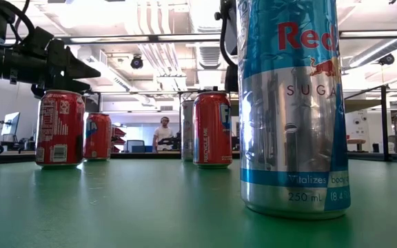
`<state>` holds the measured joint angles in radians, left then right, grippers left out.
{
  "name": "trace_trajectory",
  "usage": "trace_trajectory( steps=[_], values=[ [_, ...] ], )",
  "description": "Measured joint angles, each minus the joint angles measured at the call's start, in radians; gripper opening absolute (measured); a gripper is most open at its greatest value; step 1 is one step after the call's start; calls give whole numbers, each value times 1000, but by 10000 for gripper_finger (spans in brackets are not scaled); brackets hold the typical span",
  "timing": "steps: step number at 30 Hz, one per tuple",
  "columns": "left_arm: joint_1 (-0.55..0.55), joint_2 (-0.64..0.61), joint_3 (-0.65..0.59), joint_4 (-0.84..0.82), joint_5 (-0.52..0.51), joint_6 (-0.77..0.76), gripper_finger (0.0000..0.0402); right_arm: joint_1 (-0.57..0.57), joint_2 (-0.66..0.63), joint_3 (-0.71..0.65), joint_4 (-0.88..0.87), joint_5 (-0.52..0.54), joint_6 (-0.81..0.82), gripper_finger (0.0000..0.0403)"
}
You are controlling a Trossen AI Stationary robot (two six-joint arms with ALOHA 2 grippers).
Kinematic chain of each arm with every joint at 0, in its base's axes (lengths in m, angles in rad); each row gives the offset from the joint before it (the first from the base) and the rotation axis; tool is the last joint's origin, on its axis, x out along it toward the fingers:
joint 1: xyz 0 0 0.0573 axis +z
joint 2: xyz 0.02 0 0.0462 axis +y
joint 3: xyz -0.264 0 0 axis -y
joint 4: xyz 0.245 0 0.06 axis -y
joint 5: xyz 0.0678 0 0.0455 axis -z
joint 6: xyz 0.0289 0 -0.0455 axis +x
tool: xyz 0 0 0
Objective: Place canned beverage on shelf
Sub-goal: Put the top blue soda can on the shelf
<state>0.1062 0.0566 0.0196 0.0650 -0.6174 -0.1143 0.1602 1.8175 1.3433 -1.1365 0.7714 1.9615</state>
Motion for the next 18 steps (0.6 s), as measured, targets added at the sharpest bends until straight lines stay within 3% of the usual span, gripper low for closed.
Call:
trace_trajectory(
  steps=[5,18],
  values=[
    [0,0,0,0,0,0,386,1,0,41,-36,-72,-9,229],
    [0,0,0,0,0,0,386,25,-16,277,-355,-162,1,233]
  ],
)
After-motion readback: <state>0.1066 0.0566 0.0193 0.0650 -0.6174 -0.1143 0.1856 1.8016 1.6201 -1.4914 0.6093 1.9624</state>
